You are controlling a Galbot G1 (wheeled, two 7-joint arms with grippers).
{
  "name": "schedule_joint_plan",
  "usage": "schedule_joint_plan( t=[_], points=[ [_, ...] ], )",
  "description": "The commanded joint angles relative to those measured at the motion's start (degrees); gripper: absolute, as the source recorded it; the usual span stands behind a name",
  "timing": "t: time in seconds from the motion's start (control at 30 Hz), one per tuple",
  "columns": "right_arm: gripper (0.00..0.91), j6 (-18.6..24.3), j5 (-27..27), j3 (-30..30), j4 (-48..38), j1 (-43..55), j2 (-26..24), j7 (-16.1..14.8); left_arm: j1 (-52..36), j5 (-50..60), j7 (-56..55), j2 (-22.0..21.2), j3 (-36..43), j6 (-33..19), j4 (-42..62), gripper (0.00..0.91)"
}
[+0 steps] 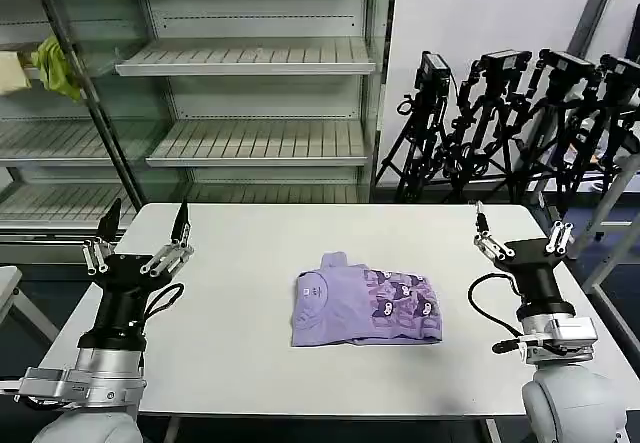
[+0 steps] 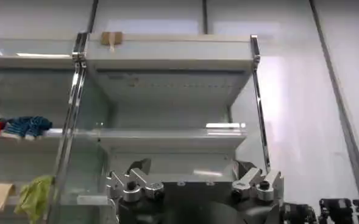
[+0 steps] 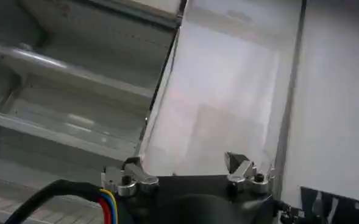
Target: Fold and organize the clothes.
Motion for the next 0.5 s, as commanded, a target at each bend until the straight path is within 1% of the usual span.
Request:
schedule_joint_plan(
  t=[0.03, 0.5],
  points=[
    [0.907, 0.6, -3.0, -0.8, 0.2, 0.0, 0.5, -0.1, -0.2, 0.4, 0.2, -0.3, 0.2, 0.0, -0.2, 0.907],
    [0.907, 0.6, -2.7, -0.6, 0.1, 0.0, 0.0, 0.3, 0.0, 0.7, 0.2, -0.4, 0.4, -0.1, 0.1, 0.907]
  ],
)
